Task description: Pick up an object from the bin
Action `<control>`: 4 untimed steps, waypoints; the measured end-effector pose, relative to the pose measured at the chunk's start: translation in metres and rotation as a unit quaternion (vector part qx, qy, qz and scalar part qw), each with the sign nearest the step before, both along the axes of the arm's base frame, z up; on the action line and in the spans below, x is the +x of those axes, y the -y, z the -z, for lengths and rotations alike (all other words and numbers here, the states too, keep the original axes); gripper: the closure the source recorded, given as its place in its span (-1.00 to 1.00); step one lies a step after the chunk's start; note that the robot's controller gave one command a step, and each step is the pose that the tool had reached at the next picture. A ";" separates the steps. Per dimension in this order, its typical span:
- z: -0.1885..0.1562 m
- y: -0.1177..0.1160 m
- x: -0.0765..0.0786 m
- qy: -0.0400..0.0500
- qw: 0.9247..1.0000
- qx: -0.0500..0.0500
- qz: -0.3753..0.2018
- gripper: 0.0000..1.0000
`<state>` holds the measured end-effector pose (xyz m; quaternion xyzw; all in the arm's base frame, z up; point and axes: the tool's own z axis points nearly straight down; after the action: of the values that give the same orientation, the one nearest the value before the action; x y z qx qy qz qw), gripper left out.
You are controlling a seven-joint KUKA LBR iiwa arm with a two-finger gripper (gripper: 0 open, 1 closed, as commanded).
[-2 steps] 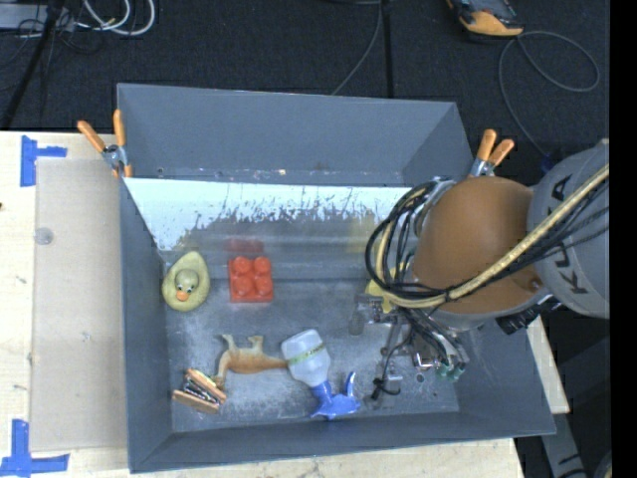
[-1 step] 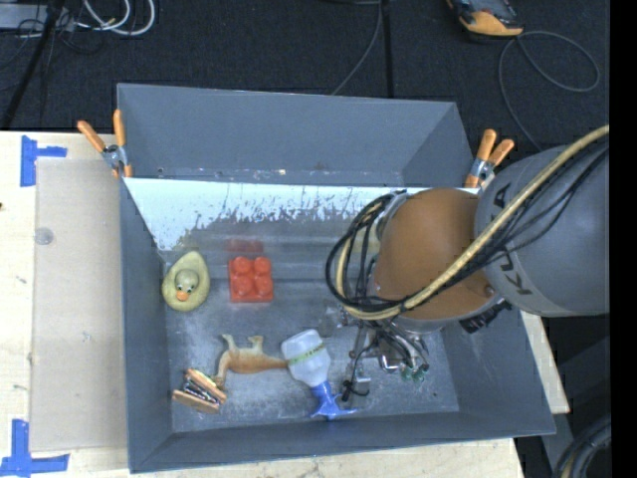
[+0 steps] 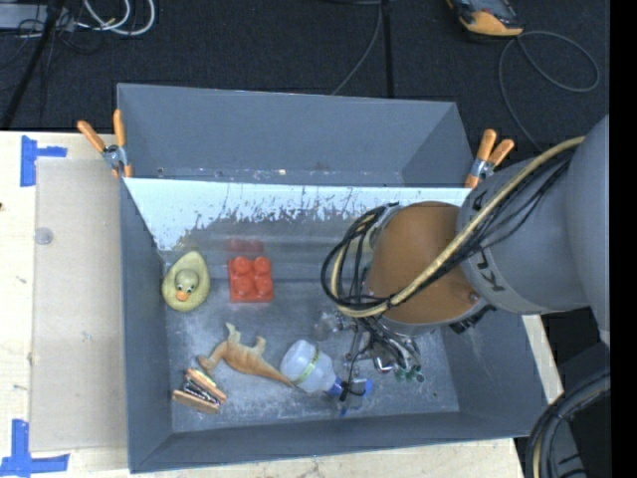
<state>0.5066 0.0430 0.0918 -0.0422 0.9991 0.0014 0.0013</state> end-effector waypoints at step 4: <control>-0.081 -0.071 0.049 0.001 1.000 -0.001 -0.015 1.00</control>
Offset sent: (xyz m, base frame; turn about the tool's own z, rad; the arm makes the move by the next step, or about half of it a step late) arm 0.0000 0.0000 0.0000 0.0000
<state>0.5553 0.1135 0.1726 -0.0573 0.9984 0.0002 0.0020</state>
